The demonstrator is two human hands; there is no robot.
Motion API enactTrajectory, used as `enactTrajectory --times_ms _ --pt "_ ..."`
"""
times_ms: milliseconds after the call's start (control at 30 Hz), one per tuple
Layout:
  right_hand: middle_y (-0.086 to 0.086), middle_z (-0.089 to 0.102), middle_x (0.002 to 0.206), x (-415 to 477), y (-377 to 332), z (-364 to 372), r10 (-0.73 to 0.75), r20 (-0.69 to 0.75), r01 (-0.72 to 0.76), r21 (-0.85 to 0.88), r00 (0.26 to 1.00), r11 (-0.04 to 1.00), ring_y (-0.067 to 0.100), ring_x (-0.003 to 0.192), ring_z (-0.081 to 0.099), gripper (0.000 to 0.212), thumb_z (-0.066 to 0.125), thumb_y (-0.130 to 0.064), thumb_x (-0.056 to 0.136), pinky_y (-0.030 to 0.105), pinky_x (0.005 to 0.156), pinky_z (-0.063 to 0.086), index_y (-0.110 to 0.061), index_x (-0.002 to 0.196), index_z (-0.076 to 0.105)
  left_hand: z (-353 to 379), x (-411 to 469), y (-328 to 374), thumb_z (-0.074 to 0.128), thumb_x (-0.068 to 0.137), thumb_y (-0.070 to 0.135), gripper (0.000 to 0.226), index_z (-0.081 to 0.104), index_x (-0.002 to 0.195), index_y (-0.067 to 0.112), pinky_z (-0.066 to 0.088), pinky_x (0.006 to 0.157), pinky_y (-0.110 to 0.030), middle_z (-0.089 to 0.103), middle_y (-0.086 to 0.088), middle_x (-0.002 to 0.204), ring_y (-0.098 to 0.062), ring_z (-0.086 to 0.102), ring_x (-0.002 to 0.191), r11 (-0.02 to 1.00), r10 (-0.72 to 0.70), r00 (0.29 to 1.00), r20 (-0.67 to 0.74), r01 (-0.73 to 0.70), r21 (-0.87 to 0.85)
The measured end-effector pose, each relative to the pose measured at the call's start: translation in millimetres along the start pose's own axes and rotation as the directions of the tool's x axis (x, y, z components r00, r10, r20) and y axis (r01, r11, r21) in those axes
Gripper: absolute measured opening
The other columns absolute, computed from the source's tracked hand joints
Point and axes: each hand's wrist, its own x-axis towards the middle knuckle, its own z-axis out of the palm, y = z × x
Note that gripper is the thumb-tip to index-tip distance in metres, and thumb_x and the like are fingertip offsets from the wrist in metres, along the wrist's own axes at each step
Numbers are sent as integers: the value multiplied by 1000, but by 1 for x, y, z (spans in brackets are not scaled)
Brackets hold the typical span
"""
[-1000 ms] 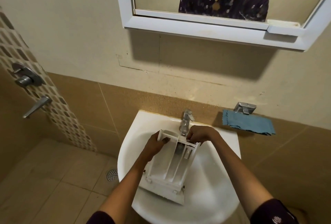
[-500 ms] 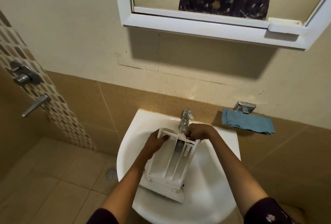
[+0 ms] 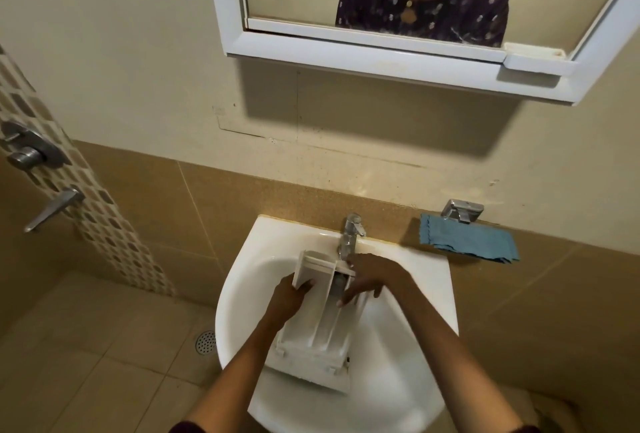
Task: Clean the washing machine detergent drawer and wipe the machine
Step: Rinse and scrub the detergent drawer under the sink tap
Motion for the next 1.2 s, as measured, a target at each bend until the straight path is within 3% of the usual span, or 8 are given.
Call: enactTrajectory --times_ms 100,300,533,733,900,1000,1067,1200 --pt "4 55 131 8 1 14 -91 -306 54 -126 948 991 24 117 54 71 75 -39 73 30 88 44 -27 135 45 -2 3 5 51 95 14 32 53 124 0 41 95 -35 57 -20 125 -33 53 117 998 2 1000 -13 -2 57" --pt "-4 57 122 11 43 25 8 -366 165 439 931 883 20 108 57 55 75 -25 75 29 83 45 -24 126 55 -15 6 33 72 79 33 47 59 119 13 39 87 -24 62 -6 117 -22 57 112 941 247 966 -77 -221 256" --pt "-5 71 100 -6 82 81 36 -433 376 819 901 434 6 88 66 67 77 -38 49 10 66 47 -22 112 63 -45 -7 47 49 68 76 90 44 130 12 27 107 -52 50 -12 125 -31 43 122 869 459 628 -629 -170 465" --pt "-9 69 101 6 86 106 73 -455 428 872 887 240 2 93 65 65 77 -31 52 14 73 51 -22 113 58 -58 -22 55 52 66 80 94 47 129 11 40 91 -33 55 -9 127 -25 51 117 981 190 753 -630 -175 88" --pt "0 73 92 24 87 126 105 -424 432 898 900 -76 12 89 69 87 94 -40 29 26 73 56 -14 107 64 -60 -24 36 53 65 75 86 43 131 22 44 84 -27 56 5 116 -13 54 108 969 240 935 -263 -247 5" --pt "-6 74 78 23 73 128 136 -414 434 880 900 -191 5 75 70 23 69 -2 81 20 64 57 -24 84 74 -48 -24 28 69 79 43 61 46 130 18 39 78 -7 56 9 119 -9 54 106 923 381 896 -227 -356 144" --pt "-17 71 66 34 81 137 185 -324 354 920 928 -166 -3 67 67 39 38 7 96 14 61 54 -21 91 65 -47 -22 35 65 84 33 45 51 122 13 39 68 -3 59 5 108 -11 56 94 889 454 849 -271 -415 192" --pt "-14 73 75 39 80 141 187 -309 342 923 933 -180 9 90 69 26 70 -12 82 22 72 54 -11 106 58 -50 -19 45 57 88 34 29 53 105 11 37 59 -9 58 2 87 -15 54 75 869 491 832 -259 -445 217"
